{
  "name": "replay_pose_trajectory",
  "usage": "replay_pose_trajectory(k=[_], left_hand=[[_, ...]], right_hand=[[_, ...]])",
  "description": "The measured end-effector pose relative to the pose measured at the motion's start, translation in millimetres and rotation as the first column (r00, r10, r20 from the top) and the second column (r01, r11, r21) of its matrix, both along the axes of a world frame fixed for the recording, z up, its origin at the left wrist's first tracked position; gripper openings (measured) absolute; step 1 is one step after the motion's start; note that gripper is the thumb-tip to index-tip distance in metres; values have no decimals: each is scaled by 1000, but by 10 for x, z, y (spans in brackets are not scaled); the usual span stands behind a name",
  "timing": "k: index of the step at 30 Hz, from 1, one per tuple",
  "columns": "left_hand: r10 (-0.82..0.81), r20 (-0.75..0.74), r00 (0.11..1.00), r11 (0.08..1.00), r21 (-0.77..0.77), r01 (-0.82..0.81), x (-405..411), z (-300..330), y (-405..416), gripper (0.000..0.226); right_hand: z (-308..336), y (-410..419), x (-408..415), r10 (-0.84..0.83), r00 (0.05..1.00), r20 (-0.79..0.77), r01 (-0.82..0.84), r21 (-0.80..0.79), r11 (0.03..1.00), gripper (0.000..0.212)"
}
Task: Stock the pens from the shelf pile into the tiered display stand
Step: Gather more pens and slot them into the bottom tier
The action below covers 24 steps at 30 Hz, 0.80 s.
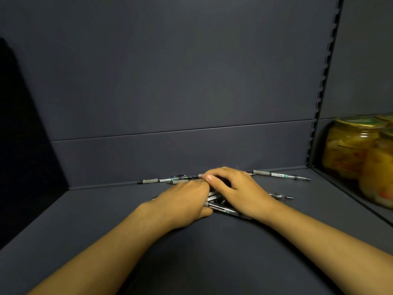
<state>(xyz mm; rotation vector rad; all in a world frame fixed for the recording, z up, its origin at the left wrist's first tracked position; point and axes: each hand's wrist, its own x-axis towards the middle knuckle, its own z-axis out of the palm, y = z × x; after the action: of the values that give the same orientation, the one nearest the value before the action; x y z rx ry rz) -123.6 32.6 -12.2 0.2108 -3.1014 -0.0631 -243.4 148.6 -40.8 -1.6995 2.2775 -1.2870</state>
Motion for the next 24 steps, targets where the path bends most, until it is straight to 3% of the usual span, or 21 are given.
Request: replay_pose_trajectory(k=[4,8,14,17,20,22,24], left_hand=[[-21,-17,1000,999,-34,21,17,-19,-49,48],[-35,-33,999,998,-57,33,110,-6,-198,48],[-26,-76,997,994,100,34,214,-20,-379,34],[-1,-237,971,972,229,57,209,-23,-464,28],[137,-491,860,858,493,145,161,-7,-456,15],[263,-568,780,698,670,252,124,5,-383,9],[316,-590,743,587,737,335,73,-2,-283,7]], right_hand=[[13,74,-79,-51,998,26,52,-16,999,29],[14,177,-232,-132,990,52,128,70,989,32],[1,249,-378,-223,970,100,217,71,974,35],[-14,248,-391,-250,968,14,249,26,968,21],[47,243,-341,-224,975,6,224,-70,972,24],[136,215,-187,-126,982,144,146,-140,979,39],[257,131,41,4,959,283,59,-212,976,58]])
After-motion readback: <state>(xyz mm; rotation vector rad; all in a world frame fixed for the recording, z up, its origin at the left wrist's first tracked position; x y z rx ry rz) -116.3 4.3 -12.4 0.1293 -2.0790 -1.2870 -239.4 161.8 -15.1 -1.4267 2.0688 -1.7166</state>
